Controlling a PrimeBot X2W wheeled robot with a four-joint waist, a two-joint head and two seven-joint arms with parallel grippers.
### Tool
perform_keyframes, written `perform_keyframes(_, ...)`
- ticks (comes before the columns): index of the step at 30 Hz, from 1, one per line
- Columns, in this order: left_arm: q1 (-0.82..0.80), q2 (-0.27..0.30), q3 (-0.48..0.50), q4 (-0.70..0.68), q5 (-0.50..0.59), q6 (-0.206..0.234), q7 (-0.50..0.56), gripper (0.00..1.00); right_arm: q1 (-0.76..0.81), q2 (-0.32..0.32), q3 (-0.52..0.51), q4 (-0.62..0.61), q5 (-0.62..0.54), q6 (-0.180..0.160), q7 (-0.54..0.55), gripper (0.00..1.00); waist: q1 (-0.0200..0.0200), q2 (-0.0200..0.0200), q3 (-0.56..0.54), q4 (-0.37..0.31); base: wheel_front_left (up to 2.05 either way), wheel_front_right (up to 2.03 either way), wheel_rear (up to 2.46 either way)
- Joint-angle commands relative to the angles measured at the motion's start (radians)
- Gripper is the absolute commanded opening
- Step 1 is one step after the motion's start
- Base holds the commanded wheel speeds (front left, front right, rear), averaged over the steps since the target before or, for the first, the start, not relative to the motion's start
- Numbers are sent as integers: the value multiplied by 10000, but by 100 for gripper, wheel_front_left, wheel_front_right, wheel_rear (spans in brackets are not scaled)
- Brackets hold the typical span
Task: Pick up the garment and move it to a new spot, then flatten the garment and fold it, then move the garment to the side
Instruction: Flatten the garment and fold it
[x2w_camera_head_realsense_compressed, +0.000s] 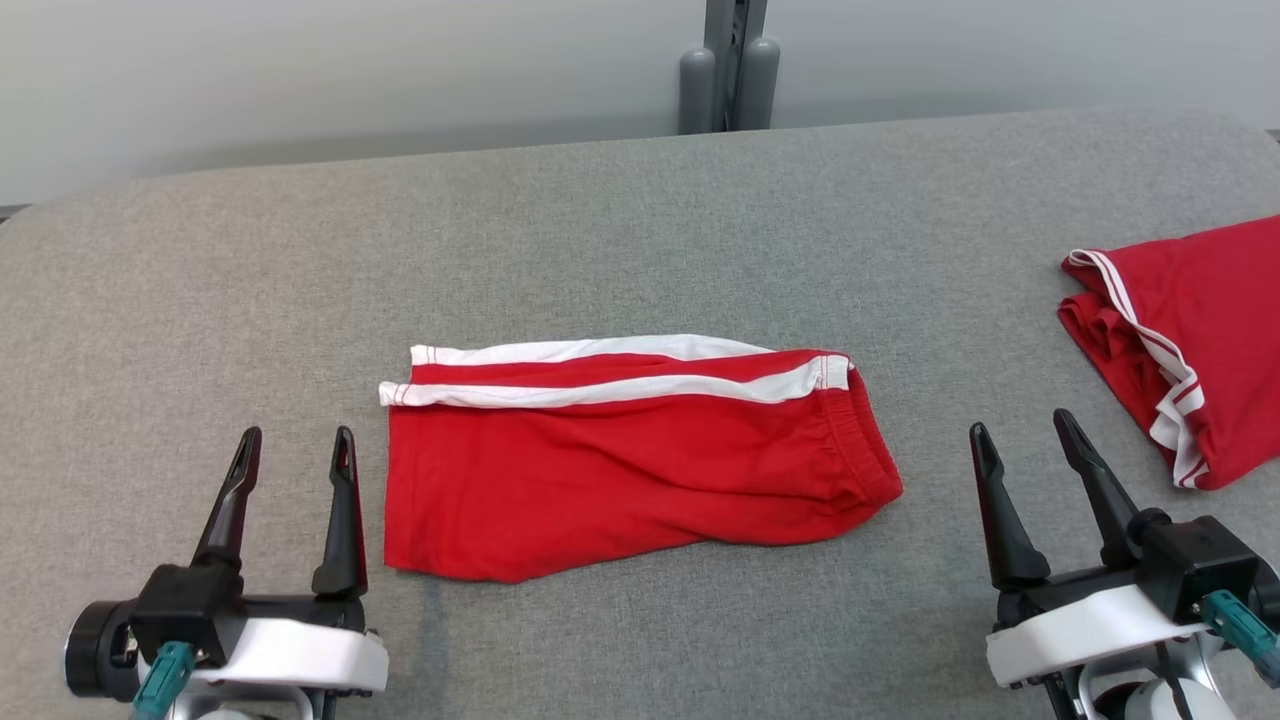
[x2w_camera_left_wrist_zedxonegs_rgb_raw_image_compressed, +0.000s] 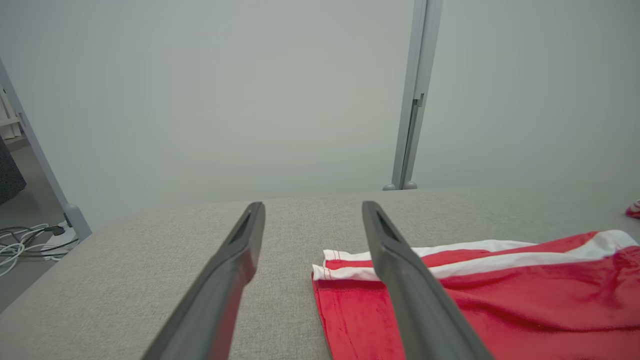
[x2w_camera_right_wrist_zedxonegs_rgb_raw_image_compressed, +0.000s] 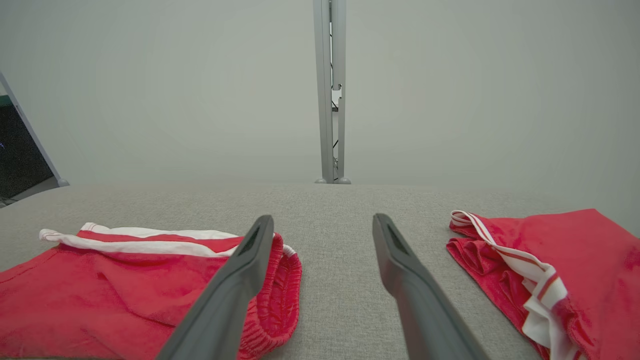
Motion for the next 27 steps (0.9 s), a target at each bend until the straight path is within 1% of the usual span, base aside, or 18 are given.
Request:
perform_keyframes(1, 157, 108, 53, -126, 92, 46, -38, 100, 112, -69, -48, -47, -104, 1, 86, 100, 0, 0, -70, 21, 0, 0, 0)
perform_keyframes(6, 455, 276, 16, -331, 82, 98, 129, 100, 250, -60, -106, -118, -84, 1, 223, 100, 0, 0, -134, 36, 0, 0, 0)
perform_keyframes(15, 537, 193, -18, -545, -68, 231, 406, 100, 267, -12, -256, -207, -109, 1, 353, 100, 0, 0, -108, 79, 0, 0, 0)
perform_keyframes(18, 367, 188, -86, -611, -18, 249, 458, 100, 208, -3, -316, -146, -90, 1, 464, 100, 0, 0, 2, 205, 0, 0, 0)
perform_keyframes(22, 92, 112, -231, -707, 39, 218, 460, 100, -180, -62, -106, 199, -8, 1, 628, 100, 0, 0, 300, 431, 0, 0, 0)
perform_keyframes(27, -162, 43, -319, -724, 6, 134, 419, 100, -865, -233, 452, 990, 50, 1, 791, 100, 0, 0, 671, 659, 0, 0, 0)
